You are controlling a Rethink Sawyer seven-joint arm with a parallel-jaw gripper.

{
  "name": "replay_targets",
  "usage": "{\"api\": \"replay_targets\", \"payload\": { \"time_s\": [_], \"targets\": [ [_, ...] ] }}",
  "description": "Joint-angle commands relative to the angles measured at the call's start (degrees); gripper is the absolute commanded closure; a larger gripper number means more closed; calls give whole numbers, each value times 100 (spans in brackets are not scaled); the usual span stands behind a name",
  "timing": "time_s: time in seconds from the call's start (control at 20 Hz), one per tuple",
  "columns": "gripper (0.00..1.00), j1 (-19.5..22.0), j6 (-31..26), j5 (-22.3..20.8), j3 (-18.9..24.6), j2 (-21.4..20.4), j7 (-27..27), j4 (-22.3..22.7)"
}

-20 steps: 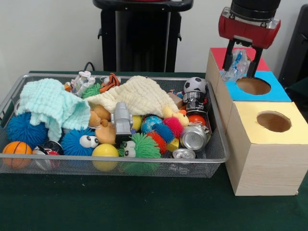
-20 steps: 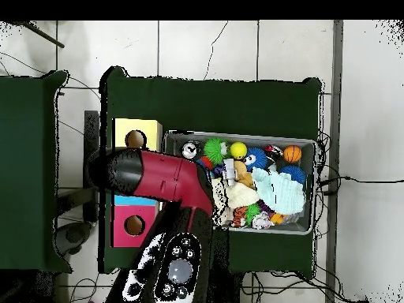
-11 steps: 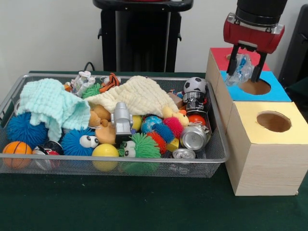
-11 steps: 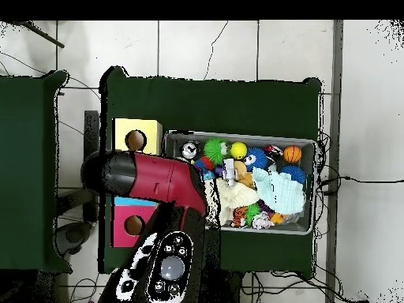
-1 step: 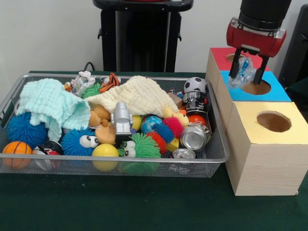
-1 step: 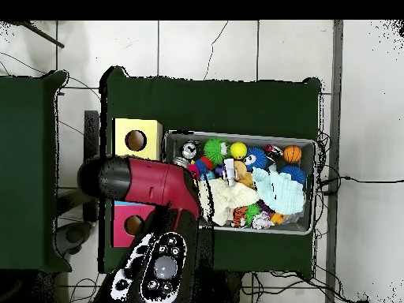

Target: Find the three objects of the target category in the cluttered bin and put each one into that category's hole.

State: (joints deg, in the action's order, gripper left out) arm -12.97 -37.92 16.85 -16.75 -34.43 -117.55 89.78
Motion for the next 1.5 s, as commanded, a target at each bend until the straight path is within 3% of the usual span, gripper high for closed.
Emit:
{"api": "replay_targets", "payload": {
  "time_s": [0.05, 1.5],
  "targets": [
    [100, 51, 464, 45, 605, 338, -892, 673],
    [100, -362, 1019, 245, 627, 171, -1250, 1399]
  ]
}}
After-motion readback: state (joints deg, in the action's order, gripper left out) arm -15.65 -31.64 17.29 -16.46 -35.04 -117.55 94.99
